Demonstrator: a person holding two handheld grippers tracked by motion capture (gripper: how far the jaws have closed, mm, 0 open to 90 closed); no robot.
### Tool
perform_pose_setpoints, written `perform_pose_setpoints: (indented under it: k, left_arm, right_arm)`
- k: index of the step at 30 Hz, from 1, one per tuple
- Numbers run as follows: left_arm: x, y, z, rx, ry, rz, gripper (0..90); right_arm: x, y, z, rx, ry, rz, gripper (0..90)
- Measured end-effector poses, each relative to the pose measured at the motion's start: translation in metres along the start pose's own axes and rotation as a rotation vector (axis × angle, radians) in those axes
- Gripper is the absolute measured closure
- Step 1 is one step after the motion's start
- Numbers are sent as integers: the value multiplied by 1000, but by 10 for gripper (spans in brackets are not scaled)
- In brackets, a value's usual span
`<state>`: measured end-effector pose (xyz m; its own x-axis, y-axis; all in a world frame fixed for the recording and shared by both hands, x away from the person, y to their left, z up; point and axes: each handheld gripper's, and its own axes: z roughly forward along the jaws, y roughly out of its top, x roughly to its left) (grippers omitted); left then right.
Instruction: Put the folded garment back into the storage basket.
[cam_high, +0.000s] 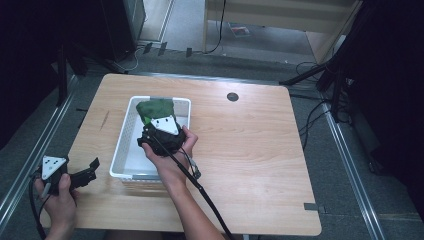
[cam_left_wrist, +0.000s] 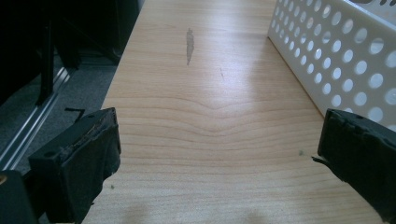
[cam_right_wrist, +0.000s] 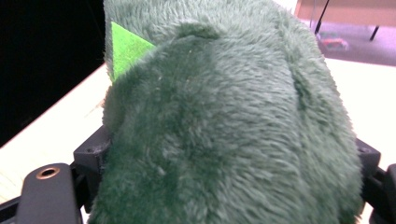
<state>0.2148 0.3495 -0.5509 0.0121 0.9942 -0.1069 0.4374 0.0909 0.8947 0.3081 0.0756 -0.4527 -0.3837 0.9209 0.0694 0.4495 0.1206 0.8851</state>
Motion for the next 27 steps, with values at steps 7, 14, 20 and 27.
perform_pose_setpoints:
  k: [7, 14, 20, 27]
  left_arm:
    - [0, 0, 0, 0, -1, -1, 4]
    - [0, 0, 0, 2, -2, -2, 4]
    - [0, 0, 0, 1, -2, -1, 4]
    - [0, 0, 0, 1, -1, -1, 4]
  right_arm:
    - [3, -2, 15, 112, -5, 20, 175]
    - [5, -4, 28, 202, -24, 37, 176]
    - [4, -2, 35, 280, -27, 51, 180]
    - [7, -4, 46, 399, 4, 43, 201]
